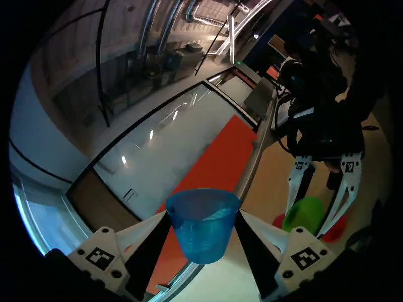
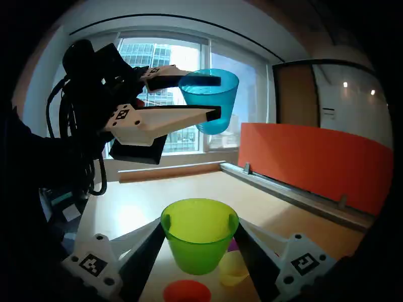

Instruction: Pour water

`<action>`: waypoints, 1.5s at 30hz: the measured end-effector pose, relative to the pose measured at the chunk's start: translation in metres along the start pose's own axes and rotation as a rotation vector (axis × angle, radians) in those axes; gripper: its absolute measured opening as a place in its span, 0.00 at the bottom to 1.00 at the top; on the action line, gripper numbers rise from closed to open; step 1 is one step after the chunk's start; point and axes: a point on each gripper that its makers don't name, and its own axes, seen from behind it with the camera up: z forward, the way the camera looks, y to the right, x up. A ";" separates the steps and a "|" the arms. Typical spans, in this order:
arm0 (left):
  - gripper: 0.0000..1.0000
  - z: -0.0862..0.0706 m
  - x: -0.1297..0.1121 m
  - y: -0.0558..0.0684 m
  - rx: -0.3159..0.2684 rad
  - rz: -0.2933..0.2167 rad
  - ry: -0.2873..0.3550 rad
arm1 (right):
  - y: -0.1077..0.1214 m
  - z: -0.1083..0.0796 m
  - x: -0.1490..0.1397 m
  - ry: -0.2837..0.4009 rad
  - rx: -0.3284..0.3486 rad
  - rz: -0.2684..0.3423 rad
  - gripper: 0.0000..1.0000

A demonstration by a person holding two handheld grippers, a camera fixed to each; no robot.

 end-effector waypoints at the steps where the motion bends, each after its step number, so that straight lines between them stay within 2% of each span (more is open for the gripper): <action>1: 0.85 0.001 0.000 0.000 0.002 0.011 0.000 | 0.000 0.000 0.000 0.000 0.000 0.000 0.91; 12: 0.85 0.005 0.005 -0.001 0.011 0.129 0.004 | 0.003 0.003 0.002 0.002 0.006 -0.003 0.91; 18: 0.85 0.005 0.008 -0.001 0.020 0.173 0.005 | 0.003 0.005 0.004 0.006 0.007 -0.005 0.91; 33: 0.85 0.007 0.017 -0.002 0.024 0.255 0.017 | 0.005 0.004 0.007 0.017 0.005 0.001 0.90; 45: 0.85 0.005 0.021 0.000 0.030 0.285 0.023 | 0.006 0.004 0.009 0.020 0.001 -0.002 0.90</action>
